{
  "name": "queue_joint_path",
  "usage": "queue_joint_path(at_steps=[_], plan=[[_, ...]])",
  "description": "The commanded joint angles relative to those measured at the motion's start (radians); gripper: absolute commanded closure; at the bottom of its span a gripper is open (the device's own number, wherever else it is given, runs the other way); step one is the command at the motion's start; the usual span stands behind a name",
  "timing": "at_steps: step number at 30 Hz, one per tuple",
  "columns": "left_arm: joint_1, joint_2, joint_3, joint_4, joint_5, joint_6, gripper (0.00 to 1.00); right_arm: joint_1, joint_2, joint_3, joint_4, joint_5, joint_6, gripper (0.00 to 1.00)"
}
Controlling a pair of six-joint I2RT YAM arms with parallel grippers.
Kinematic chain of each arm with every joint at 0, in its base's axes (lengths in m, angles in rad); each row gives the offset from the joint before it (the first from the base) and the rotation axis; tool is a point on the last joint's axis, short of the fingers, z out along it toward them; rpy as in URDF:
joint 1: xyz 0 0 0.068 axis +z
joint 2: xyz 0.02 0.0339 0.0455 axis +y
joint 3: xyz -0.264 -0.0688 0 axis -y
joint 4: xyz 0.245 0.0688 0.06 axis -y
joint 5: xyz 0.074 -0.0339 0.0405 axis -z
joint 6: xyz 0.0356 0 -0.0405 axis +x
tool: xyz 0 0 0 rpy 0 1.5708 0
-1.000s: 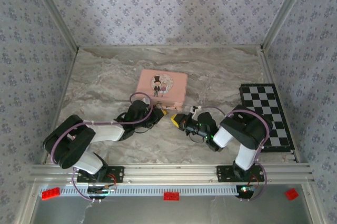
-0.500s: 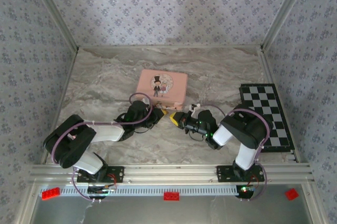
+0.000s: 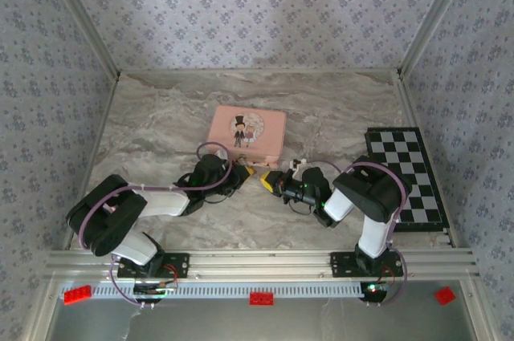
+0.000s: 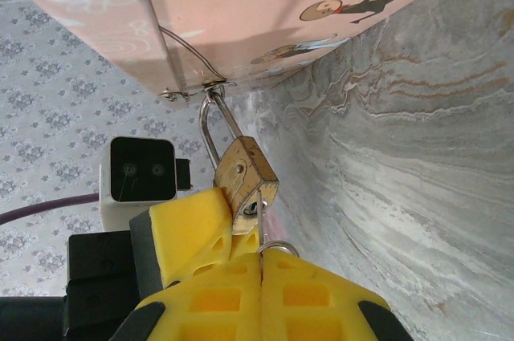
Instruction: Unlock a padlock with a key
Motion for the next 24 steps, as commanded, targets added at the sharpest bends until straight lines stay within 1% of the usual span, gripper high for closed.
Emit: queue_joint_path(at_steps=[1, 7, 10, 13, 16, 21, 24], plan=[[0.008, -0.022, 0.005, 0.077, -0.009, 0.007, 1.00, 0.003, 0.014, 0.025, 0.017, -0.011, 0.008, 1.00], [0.011, -0.025, 0.001, 0.043, -0.024, 0.020, 1.00, 0.003, 0.005, 0.000, 0.017, 0.009, -0.001, 1.00], [0.023, -0.031, -0.004, -0.018, -0.045, 0.051, 1.00, -0.002, -0.001, -0.034, 0.016, 0.024, -0.011, 1.00], [0.041, -0.044, -0.004, -0.116, -0.071, 0.108, 1.00, -0.010, 0.016, -0.053, 0.016, 0.017, -0.009, 1.00], [0.057, -0.052, -0.006, -0.184, -0.084, 0.179, 1.00, -0.012, 0.044, -0.057, 0.017, 0.010, -0.016, 1.00], [0.069, -0.057, 0.024, -0.319, -0.086, 0.402, 1.00, -0.013, 0.037, -0.048, -0.013, 0.011, -0.048, 1.00], [0.072, -0.047, 0.024, -0.334, -0.084, 0.516, 0.99, -0.013, 0.039, -0.038, -0.029, 0.005, -0.055, 1.00]])
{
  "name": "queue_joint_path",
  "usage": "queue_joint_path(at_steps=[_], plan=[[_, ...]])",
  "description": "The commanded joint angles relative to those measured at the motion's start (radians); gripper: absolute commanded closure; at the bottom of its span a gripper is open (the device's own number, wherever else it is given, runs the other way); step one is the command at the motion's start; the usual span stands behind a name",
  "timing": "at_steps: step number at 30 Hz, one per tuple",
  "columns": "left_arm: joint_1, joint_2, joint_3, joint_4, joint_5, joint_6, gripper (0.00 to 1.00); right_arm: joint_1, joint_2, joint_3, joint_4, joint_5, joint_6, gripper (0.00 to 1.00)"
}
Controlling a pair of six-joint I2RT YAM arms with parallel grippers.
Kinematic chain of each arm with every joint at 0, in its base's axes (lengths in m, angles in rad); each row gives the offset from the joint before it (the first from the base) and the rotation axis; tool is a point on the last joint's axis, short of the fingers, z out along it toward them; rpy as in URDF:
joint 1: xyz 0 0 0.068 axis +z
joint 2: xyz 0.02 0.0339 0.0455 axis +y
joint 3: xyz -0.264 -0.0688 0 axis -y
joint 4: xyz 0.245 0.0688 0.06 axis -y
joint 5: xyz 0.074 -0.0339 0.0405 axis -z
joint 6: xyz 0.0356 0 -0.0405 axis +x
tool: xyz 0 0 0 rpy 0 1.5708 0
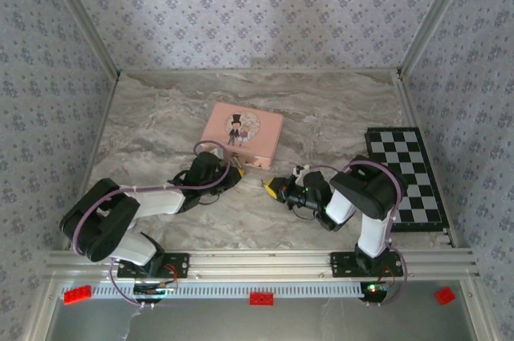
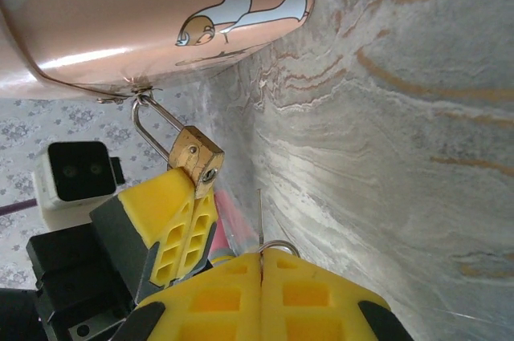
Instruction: Unlock a padlock with a key
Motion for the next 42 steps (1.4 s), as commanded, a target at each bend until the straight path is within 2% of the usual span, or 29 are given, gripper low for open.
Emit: queue_joint_path(at_steps=[1, 5, 11, 13, 21, 25, 33, 39, 42], plan=[[0.016, 0.008, 0.010, -0.126, -0.032, 0.195, 0.98, -0.006, 0.006, 0.014, -0.019, 0.000, -0.033, 1.00], [0.047, 0.059, -0.008, -0.054, 0.024, 0.272, 0.95, -0.006, 0.019, 0.021, -0.020, -0.005, -0.026, 1.00], [0.077, 0.124, -0.048, 0.111, 0.058, 0.346, 0.82, -0.006, 0.023, 0.023, -0.009, -0.009, -0.017, 1.00], [0.086, 0.141, -0.066, 0.177, 0.074, 0.364, 0.74, -0.006, 0.015, 0.026, -0.013, -0.012, -0.021, 1.00], [0.114, 0.155, -0.117, 0.354, 0.039, 0.434, 0.51, -0.009, -0.055, 0.034, -0.115, -0.008, -0.069, 1.00], [0.122, 0.160, -0.111, 0.342, -0.024, 0.488, 0.44, -0.009, -0.051, 0.030, -0.109, -0.009, -0.066, 1.00], [0.130, 0.259, -0.046, 0.352, 0.021, 0.513, 0.43, -0.006, -0.020, 0.030, -0.063, -0.009, -0.045, 1.00], [0.110, 0.317, -0.002, 0.371, 0.046, 0.487, 0.53, -0.003, -0.033, 0.024, -0.068, -0.006, -0.047, 1.00], [0.107, 0.330, 0.013, 0.375, 0.054, 0.465, 0.62, -0.004, -0.043, 0.023, -0.076, -0.006, -0.048, 1.00]])
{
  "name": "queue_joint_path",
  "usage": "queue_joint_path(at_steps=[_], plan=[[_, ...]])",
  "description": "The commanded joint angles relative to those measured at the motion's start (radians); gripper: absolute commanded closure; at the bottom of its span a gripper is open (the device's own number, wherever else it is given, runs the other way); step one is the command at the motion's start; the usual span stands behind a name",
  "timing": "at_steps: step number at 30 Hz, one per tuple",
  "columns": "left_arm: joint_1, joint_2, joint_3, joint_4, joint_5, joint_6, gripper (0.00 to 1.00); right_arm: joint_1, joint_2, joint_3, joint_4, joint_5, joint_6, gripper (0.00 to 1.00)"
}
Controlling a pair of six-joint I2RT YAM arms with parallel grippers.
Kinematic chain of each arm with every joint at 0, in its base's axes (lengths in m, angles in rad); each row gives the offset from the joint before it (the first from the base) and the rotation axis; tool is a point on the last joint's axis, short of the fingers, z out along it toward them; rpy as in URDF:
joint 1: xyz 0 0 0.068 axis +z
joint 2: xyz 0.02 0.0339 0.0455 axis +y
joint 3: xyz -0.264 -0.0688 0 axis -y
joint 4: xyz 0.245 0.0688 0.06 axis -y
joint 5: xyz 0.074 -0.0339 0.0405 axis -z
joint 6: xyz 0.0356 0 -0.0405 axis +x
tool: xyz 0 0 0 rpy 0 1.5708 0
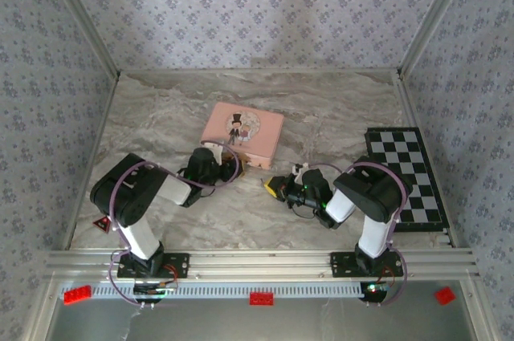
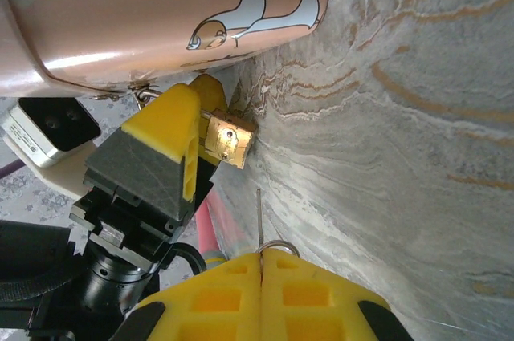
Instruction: Unlock a padlock with a key
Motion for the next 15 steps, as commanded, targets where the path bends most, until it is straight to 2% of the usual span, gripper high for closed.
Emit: queue_joint_path(at_steps=[1, 10, 15], plan=[[-0.009, 0.034, 0.007, -0.041, 0.009, -0.027, 0.65, 0.002, -0.009, 0.001, 0.000, -0.003, -0.006, 1.00], [-0.020, -0.085, -0.035, -0.070, 0.005, -0.109, 0.91, 0.012, -0.032, 0.008, -0.035, -0.005, -0.021, 1.00], [-0.057, -0.209, -0.036, -0.191, -0.026, -0.154, 0.97, 0.018, -0.025, 0.013, -0.028, -0.009, -0.019, 1.00]])
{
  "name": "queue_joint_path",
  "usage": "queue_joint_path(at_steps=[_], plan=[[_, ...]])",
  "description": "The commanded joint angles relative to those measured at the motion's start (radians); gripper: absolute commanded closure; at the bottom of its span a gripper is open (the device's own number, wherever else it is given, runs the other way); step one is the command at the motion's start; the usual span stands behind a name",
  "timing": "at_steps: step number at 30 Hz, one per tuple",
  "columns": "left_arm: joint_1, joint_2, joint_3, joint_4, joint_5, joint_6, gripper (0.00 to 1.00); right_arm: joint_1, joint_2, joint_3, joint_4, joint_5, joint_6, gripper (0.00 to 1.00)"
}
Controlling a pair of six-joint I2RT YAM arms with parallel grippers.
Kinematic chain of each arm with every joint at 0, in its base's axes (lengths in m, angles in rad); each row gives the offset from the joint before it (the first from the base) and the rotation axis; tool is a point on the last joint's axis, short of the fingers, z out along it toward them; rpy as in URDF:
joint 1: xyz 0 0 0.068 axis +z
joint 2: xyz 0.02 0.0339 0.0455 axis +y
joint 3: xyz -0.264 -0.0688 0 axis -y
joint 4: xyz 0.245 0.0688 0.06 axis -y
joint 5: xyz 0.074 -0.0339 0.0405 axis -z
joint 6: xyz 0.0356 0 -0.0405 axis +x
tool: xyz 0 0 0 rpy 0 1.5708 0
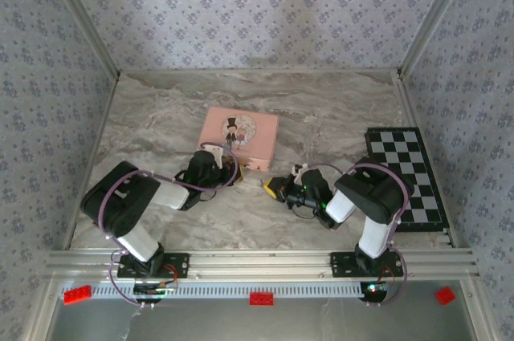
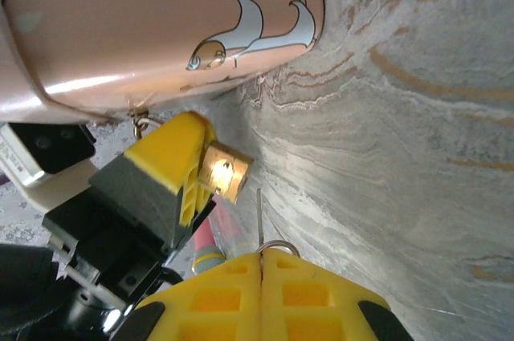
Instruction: Unlock a padlock with a key
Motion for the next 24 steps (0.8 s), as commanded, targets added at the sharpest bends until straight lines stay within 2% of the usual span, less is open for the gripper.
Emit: queue_joint_path(at_steps=[1, 5, 10, 14, 24], plan=[[-0.013, -0.091, 0.009, -0.091, -0.046, -0.052, 0.98, 0.010, -0.007, 0.017, 0.004, -0.012, -0.018, 1.00], [-0.013, -0.110, 0.047, -0.173, -0.019, -0.155, 1.00, 0.028, 0.004, 0.040, 0.017, -0.027, -0.020, 1.00], [-0.014, -0.098, 0.096, -0.186, 0.033, -0.294, 1.00, 0.035, 0.012, 0.034, 0.072, -0.032, -0.014, 1.00], [-0.013, -0.091, 0.132, -0.242, 0.022, -0.374, 1.00, 0.034, -0.003, 0.030, 0.041, -0.032, -0.029, 1.00], [-0.008, -0.071, 0.140, -0.125, 0.055, -0.550, 1.00, 0.052, 0.007, 0.046, 0.078, -0.054, -0.003, 1.00]])
